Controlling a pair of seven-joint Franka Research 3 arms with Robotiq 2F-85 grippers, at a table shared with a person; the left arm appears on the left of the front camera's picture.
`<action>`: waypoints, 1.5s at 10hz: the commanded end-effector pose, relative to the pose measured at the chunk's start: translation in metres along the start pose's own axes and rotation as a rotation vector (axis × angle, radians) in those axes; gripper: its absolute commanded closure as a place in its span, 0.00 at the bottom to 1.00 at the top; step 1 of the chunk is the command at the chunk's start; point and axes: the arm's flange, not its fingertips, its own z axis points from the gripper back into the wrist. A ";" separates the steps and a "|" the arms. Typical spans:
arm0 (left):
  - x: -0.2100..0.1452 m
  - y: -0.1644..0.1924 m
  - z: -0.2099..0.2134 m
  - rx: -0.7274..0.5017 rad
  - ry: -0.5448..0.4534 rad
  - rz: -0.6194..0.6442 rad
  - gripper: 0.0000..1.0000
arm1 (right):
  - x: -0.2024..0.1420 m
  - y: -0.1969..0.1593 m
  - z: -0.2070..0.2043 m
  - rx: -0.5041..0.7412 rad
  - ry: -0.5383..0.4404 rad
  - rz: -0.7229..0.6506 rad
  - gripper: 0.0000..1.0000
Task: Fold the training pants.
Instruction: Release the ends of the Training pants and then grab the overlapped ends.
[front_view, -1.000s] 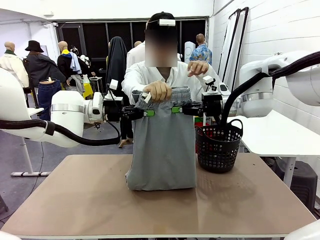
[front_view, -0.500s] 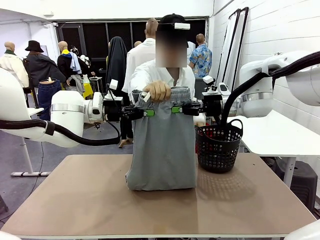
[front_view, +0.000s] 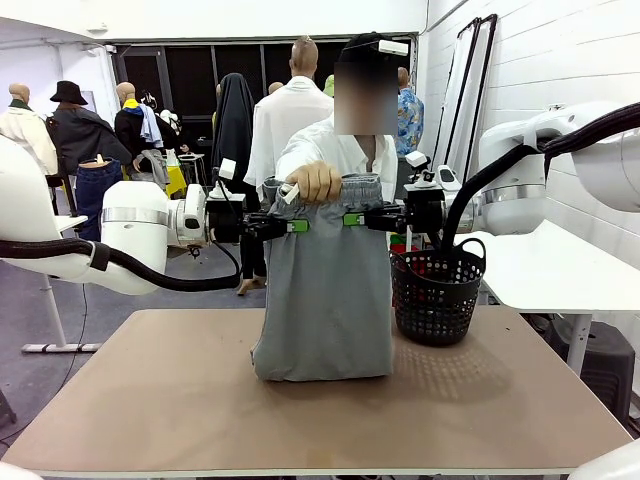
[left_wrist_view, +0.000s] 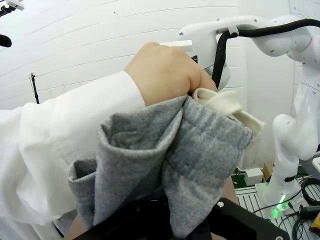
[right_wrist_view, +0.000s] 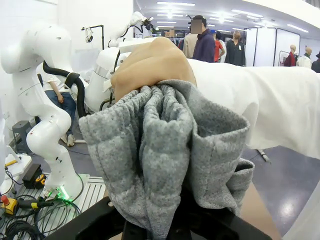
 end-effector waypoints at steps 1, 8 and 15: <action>0.001 -0.002 0.000 0.010 -0.010 0.005 1.00 | 0.001 0.002 0.000 0.012 -0.007 0.000 1.00; 0.001 -0.002 0.000 0.010 -0.010 0.005 1.00 | 0.001 0.002 0.000 0.012 -0.007 0.000 1.00; 0.000 0.000 0.000 0.000 0.000 0.000 1.00 | 0.000 0.000 0.000 0.000 0.000 0.000 1.00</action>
